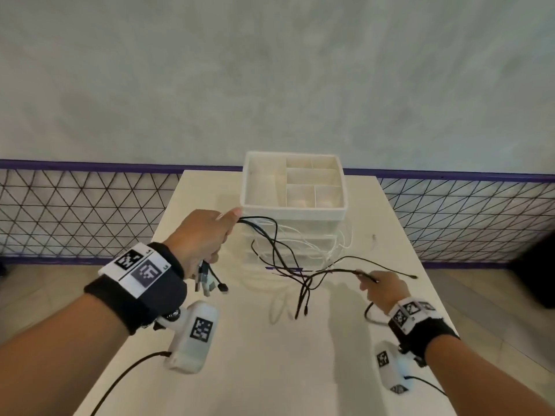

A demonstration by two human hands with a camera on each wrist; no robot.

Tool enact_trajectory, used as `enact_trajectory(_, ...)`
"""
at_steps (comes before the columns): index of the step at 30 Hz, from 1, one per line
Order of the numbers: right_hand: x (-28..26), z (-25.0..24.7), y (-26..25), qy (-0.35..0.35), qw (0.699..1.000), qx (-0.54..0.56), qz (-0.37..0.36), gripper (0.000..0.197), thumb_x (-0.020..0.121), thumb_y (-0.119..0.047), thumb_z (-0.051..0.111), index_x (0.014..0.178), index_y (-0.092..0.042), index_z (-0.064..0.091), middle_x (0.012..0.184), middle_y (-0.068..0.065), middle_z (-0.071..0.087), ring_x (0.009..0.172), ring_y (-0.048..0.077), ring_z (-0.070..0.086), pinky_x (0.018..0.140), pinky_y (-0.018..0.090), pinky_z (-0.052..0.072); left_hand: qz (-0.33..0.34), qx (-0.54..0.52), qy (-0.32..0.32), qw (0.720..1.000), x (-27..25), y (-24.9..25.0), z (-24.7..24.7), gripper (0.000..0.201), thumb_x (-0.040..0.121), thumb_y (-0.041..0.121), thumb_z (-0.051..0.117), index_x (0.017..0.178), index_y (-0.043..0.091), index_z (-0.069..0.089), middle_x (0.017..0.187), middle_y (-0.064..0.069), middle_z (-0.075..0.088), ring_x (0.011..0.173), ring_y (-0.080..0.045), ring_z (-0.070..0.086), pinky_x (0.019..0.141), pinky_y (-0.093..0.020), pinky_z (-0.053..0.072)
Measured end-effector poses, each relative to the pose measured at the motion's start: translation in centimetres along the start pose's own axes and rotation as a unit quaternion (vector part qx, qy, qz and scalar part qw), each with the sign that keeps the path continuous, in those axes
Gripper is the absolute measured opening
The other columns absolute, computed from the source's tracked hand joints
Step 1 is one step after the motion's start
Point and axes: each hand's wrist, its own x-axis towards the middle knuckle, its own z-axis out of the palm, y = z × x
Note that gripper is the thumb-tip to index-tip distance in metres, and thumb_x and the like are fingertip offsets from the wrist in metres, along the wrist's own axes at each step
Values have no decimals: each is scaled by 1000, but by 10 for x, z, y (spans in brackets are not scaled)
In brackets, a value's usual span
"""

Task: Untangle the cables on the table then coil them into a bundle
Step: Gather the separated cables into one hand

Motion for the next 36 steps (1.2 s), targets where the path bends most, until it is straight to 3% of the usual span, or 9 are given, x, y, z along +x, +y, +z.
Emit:
enact_trajectory(3, 21, -31, 14, 47, 988, 127, 75, 49, 82, -55, 69, 59, -12, 69, 49, 2, 59, 44, 23, 47, 48, 27, 37, -14, 15, 63, 998, 7, -13, -11, 43, 95, 46, 56, 73, 13, 40, 62, -3, 28, 48, -18, 21, 45, -25, 24)
enact_trajectory(7, 60, -64, 49, 125, 969, 177, 116, 59, 72, -65, 69, 67, -6, 69, 60, 15, 67, 56, 31, 62, 64, 43, 58, -34, 34, 125, 991, 11, -25, -21, 46, 95, 47, 55, 68, 11, 43, 62, -4, 32, 48, -21, 26, 51, -28, 28)
enact_trajectory(10, 32, -65, 20, 86, 991, 83, 64, 59, 69, -39, 81, 114, -4, 65, 112, 23, 66, 96, 35, 66, 90, 44, 56, -32, 35, 112, 993, 9, -28, -15, 46, 95, 47, 54, 70, 9, 48, 61, -4, 33, 48, -20, 28, 51, -28, 30)
enact_trajectory(13, -8, -41, -22, 5, 999, -14, -52, 75, 72, -9, 81, 139, -14, 48, 150, 17, 32, 134, 32, 43, 102, 31, 37, -22, -10, 42, 999, 2, -22, 2, 40, 97, 40, 55, 75, 7, 57, 58, 0, 31, 47, -16, 26, 46, -25, 26)
enact_trajectory(17, -63, 7, -94, -42, 960, 10, -277, 32, 76, -27, 80, 107, -22, 71, 109, -7, 63, 84, 0, 60, 81, 22, 44, 1, -57, -17, 998, -11, -2, 26, 37, 99, 36, 54, 76, 7, 57, 53, 3, 26, 46, -14, 20, 44, -25, 21)
enact_trajectory(20, -93, 42, -136, 17, 934, 80, -347, 22, 81, -42, 70, 93, -24, 71, 93, -12, 69, 78, 3, 61, 71, 21, 50, 24, -68, -47, 996, -20, 14, 36, 36, 99, 35, 54, 77, 8, 55, 53, 2, 25, 45, -14, 19, 44, -25, 20)
enact_trajectory(27, -62, 85, -60, -141, 983, 83, -85, 24, 94, -22, 56, 72, -21, 65, 64, 3, 67, 41, 10, 57, 45, 27, 52, 73, -132, 31, 988, -21, 46, -15, 37, 97, 43, 56, 73, 15, 53, 47, 11, 28, 41, -10, 22, 41, -24, 25)
enact_trajectory(32, -19, 46, -4, -100, 987, -124, 15, 48, 88, -61, 55, 92, -17, 73, 100, 10, 74, 90, 29, 70, 80, 31, 54, 71, -121, 62, 988, -15, 29, -39, 37, 97, 41, 57, 72, 14, 51, 47, 9, 25, 42, -11, 19, 40, -24, 21)
enact_trajectory(36, 2, -22, -29, 45, 997, -54, 32, 47, 94, -53, 54, 77, -11, 69, 88, 14, 75, 87, 31, 69, 70, 28, 43, 30, -70, 36, 996, -17, 14, -33, 35, 98, 40, 55, 78, 11, 54, 45, 10, 29, 40, -10, 22, 40, -23, 24)
